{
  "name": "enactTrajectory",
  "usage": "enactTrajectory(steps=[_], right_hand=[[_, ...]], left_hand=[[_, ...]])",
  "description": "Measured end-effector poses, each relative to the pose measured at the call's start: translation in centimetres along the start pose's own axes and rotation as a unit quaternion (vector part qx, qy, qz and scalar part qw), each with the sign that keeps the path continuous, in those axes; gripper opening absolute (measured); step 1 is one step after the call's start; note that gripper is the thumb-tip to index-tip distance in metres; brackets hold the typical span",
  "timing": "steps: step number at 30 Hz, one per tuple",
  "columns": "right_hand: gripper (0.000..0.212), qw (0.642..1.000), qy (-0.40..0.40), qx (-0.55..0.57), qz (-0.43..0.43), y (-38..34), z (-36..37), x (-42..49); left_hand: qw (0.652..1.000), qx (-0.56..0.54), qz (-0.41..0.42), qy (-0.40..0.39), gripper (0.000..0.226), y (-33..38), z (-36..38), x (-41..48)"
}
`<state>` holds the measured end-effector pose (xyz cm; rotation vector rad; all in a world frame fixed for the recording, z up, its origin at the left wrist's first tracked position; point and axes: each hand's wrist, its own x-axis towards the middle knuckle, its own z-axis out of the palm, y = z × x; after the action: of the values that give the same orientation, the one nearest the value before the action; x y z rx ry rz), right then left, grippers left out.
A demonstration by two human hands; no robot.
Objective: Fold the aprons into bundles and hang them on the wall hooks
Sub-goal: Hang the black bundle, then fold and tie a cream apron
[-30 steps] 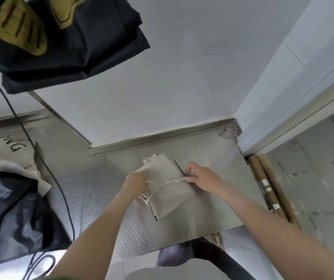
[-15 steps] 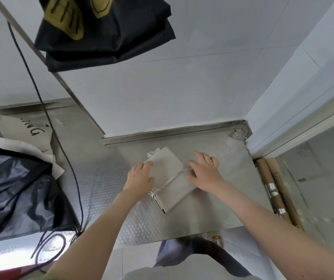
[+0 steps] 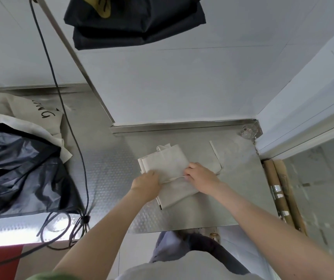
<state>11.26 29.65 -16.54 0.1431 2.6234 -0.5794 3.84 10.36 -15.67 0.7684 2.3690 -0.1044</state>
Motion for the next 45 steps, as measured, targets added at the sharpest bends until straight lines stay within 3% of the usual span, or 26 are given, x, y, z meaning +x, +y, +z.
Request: enactTrajectory(steps=[9, 15, 24, 28, 32, 37, 42, 45], right_hand=[[0.025, 0.999, 0.029, 0.0, 0.016, -0.2, 0.7, 0.3], [0.027, 0.998, 0.011, -0.061, 0.017, -0.4, 0.5, 0.6], [0.028, 0.993, -0.037, -0.088, 0.069, 0.2, 0.0, 0.2], [0.025, 0.995, -0.018, 0.038, 0.092, 1.0, -0.6, -0.4], [0.025, 0.965, 0.027, 0.24, 0.097, -0.1, -2.9, -1.6], [0.017, 0.856, 0.068, 0.51, 0.046, -2.3, -4.7, -1.8], [0.018, 0.792, 0.069, 0.607, 0.021, -3.5, -4.3, -0.8], [0.018, 0.788, 0.086, 0.609, 0.029, -3.9, -4.3, -0.6]], left_hand=[[0.996, -0.069, 0.02, -0.058, 0.032, -1.2, 0.4, -1.0], [0.988, -0.14, 0.032, -0.058, 0.012, -2.2, 0.3, -1.4], [1.0, -0.03, -0.007, 0.005, 0.03, -1.2, -1.3, 0.0], [0.996, -0.082, -0.016, -0.01, 0.029, -1.2, -2.2, 0.4], [0.989, -0.146, -0.012, 0.024, 0.025, -1.2, -4.3, 0.8], [0.989, -0.126, 0.071, 0.0, 0.02, 0.3, -7.6, 1.1], [0.977, -0.165, 0.132, -0.016, 0.017, 1.5, -9.2, 0.8], [0.968, -0.193, 0.16, 0.003, 0.019, 1.5, -9.5, 0.5]])
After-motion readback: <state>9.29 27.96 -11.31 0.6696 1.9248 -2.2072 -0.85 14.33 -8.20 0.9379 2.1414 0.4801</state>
